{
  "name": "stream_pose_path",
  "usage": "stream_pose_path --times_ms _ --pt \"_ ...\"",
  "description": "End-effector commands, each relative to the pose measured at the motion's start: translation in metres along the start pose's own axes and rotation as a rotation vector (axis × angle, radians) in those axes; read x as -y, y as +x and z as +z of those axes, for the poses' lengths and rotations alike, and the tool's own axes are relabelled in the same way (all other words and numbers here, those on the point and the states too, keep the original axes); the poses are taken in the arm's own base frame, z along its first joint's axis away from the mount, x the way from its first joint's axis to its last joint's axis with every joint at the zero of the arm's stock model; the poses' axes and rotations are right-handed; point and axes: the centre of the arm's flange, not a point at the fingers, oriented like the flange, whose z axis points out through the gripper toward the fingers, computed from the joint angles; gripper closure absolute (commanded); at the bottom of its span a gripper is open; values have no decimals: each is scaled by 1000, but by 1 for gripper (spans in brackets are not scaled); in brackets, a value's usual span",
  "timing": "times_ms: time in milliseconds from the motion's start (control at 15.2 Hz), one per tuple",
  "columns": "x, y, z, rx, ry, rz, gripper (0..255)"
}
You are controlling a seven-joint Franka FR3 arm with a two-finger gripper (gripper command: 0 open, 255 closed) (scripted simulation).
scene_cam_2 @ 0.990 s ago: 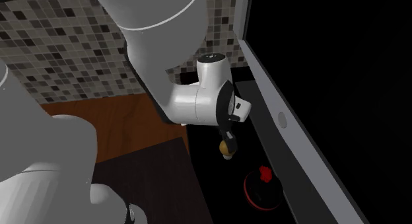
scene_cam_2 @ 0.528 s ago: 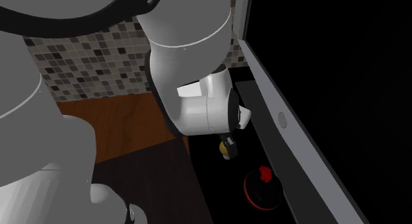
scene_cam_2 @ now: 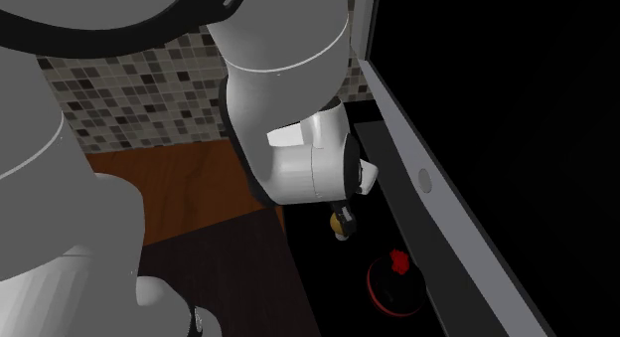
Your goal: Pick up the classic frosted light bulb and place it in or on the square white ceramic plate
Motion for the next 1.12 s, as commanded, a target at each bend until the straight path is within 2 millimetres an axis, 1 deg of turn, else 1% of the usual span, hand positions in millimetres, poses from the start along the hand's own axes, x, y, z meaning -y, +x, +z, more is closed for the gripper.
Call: stream_pose_path --times_ms 0,396,1056 --pt "0 0 0 0 0 0 255" --pt "0 0 0 0 0 0 255" --pt "-7 8 -52 0 0 0 255"
